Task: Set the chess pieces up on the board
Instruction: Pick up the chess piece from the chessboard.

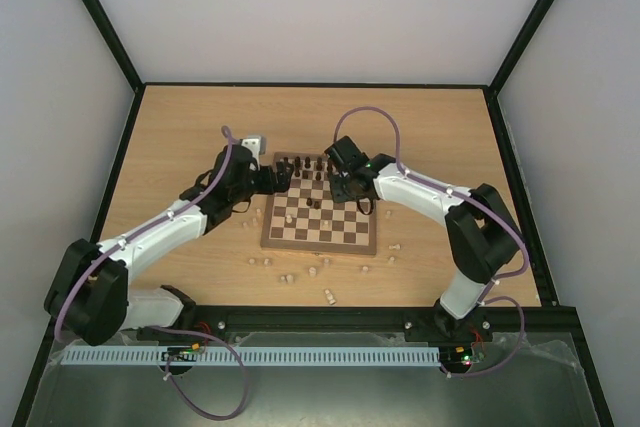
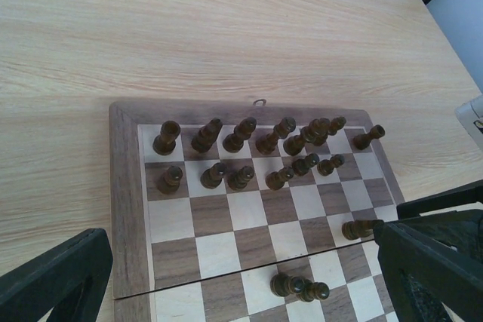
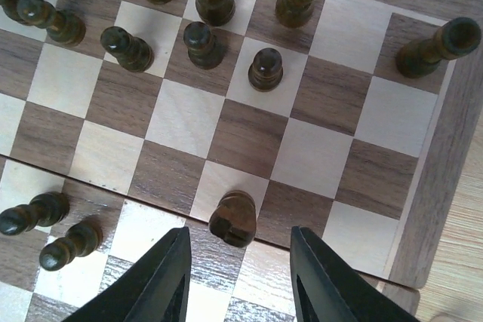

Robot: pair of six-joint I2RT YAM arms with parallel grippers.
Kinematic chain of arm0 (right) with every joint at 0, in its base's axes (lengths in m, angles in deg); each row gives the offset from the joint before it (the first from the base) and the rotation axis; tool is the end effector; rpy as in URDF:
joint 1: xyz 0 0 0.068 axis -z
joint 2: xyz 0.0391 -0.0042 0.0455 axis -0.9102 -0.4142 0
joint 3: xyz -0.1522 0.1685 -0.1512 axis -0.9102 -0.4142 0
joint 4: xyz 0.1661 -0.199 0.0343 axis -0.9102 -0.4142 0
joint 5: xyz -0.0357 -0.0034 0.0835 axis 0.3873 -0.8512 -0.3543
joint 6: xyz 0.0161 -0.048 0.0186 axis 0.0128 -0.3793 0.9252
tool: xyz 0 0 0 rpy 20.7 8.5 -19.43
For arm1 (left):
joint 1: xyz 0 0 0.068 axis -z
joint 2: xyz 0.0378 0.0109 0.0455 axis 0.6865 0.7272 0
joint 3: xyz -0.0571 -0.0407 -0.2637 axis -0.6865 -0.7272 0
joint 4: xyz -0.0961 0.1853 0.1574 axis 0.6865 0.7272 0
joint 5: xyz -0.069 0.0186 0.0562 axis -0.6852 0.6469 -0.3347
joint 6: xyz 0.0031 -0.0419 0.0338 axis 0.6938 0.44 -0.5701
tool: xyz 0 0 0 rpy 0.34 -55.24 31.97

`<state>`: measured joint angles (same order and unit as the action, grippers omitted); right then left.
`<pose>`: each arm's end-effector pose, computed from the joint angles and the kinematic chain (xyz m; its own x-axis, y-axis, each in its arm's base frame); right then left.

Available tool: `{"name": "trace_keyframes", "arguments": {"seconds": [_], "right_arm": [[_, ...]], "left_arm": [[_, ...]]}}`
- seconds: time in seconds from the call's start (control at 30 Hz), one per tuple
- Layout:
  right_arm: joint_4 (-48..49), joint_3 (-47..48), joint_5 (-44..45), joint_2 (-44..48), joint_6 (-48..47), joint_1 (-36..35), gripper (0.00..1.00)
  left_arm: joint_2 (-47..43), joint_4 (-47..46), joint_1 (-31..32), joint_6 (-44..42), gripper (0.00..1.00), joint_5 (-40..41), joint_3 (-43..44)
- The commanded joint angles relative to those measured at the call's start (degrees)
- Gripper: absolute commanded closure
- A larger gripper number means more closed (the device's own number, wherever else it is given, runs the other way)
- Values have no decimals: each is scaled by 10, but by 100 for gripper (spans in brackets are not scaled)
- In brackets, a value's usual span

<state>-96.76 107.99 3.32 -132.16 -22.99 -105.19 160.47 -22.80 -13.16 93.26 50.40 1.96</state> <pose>0.2839 0.2259 0.2190 -0.7628 -0.1335 -0.6327 -0.2491 0.9636 0.0970 0.2447 -0.1441 0.2440 -0.5850 -0.1940 -0.7875 0.2979 0.8517 -0.4311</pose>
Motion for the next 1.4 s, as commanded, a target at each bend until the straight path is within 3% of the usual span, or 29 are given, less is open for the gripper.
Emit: {"name": "trace_keyframes", "arguments": {"seconds": [0.0,0.7,1.1,1.37], "right_arm": [[-10,2,0,-18,-5,0,63],[-3,5,-5,-32,-6,0,73],[-5,10,-7,-41,-7,-1,88],[-27,18,32,-15,-5,-1,89]], "left_arm": [[4,13,1,1,0,-11,23],[20,25,1,6,0,-10,33],[20,31,1,8,0,-12,38],[20,34,1,8,0,-12,40]]}}
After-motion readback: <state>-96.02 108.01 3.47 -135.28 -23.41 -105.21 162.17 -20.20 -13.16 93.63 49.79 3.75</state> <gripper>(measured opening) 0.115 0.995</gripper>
